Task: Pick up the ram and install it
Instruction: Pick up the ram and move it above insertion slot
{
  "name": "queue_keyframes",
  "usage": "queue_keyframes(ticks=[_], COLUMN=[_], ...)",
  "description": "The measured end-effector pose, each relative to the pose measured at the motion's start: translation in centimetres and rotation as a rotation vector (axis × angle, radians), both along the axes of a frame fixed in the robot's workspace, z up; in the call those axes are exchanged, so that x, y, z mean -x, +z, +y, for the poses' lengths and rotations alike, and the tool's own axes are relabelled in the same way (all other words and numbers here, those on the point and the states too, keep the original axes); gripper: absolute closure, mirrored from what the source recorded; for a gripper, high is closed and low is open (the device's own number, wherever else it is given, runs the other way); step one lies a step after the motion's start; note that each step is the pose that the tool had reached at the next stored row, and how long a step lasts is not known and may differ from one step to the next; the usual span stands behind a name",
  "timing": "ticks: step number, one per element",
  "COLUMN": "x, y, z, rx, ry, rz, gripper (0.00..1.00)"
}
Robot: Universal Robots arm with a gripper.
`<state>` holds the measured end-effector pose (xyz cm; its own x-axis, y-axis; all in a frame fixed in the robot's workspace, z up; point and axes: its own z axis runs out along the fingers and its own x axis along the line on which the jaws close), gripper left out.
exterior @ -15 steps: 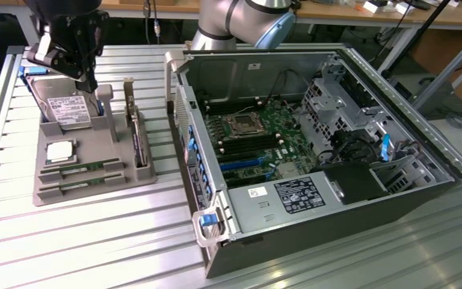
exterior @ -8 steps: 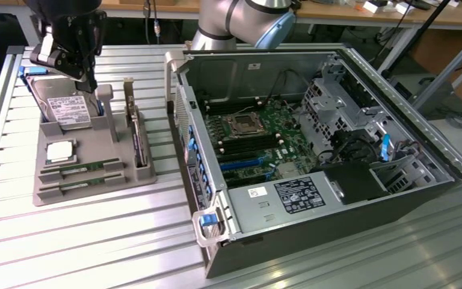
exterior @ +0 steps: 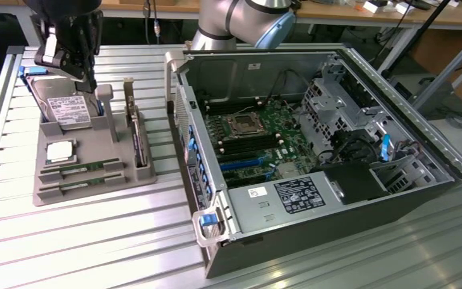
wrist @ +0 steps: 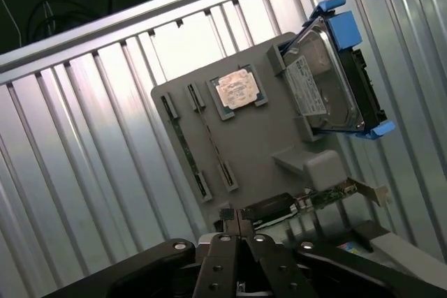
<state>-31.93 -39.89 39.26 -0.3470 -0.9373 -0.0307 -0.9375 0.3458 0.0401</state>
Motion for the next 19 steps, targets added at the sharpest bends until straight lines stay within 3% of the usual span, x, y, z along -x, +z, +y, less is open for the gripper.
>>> queue_keyframes(ticks=[19], x=[-0.01], y=[-0.01], z=[0.00], rx=[0.0000], ry=[0.170], rz=[0.0000], gripper=[0.90])
